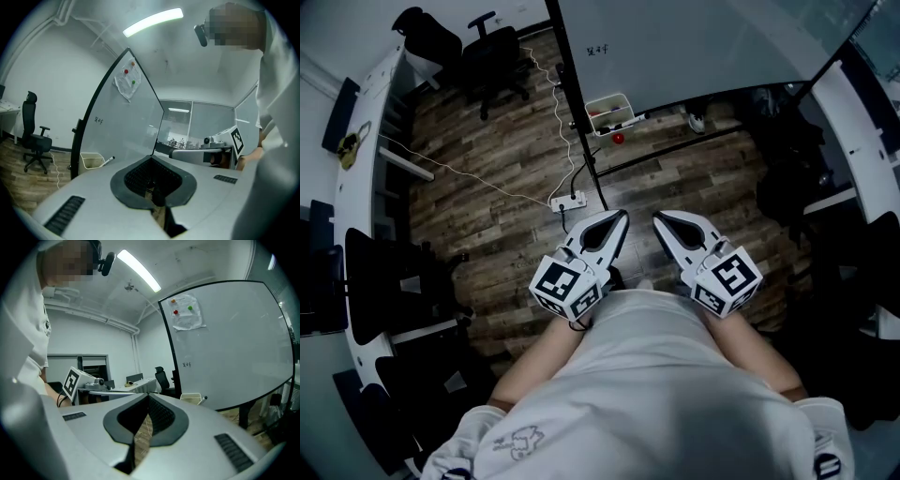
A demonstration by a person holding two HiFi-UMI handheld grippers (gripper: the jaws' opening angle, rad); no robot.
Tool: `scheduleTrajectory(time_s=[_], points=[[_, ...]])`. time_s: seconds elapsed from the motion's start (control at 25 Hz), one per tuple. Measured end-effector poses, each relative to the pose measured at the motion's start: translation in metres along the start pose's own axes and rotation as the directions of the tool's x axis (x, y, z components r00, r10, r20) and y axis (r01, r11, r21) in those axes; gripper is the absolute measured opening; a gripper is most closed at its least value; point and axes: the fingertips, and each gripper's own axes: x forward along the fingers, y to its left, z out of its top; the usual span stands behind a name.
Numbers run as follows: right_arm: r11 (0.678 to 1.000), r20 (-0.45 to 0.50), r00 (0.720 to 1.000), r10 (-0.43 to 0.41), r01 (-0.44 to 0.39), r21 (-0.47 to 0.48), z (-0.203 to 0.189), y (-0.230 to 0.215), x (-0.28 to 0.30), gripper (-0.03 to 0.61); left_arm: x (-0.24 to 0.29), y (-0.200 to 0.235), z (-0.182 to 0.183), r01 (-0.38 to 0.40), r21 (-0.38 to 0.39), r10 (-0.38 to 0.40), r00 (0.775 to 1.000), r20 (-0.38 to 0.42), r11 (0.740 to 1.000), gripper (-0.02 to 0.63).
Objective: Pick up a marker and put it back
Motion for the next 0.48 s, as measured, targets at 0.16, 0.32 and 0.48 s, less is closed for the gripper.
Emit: scheduleTrajectory(time_s=[0.16, 0.32, 0.48], points=[[1.000, 0.004, 1.000, 0.007, -0.007, 0.012, 0.003, 0.000, 0.010, 0.011, 0.000, 0.008, 0.006, -0.006, 0.012, 0.006, 1.000, -0.001, 1.000, 0.005], [1.000, 0.006, 1.000, 0.019, -0.019, 0.010, 0.004, 0.000, 0.018, 0.011, -0.001, 0.017, 0.007, -0.009, 0.010, 0.009, 1.000, -0.005, 1.000, 0.005], [1.000, 0.007, 1.000, 0.011, -0.011, 0.017, 0.002, -0.003, 0.019, 0.011, 0.003, 0.018, 0.007, -0.006, 0.012, 0.006, 1.000, -0.006, 1.000, 0.005]])
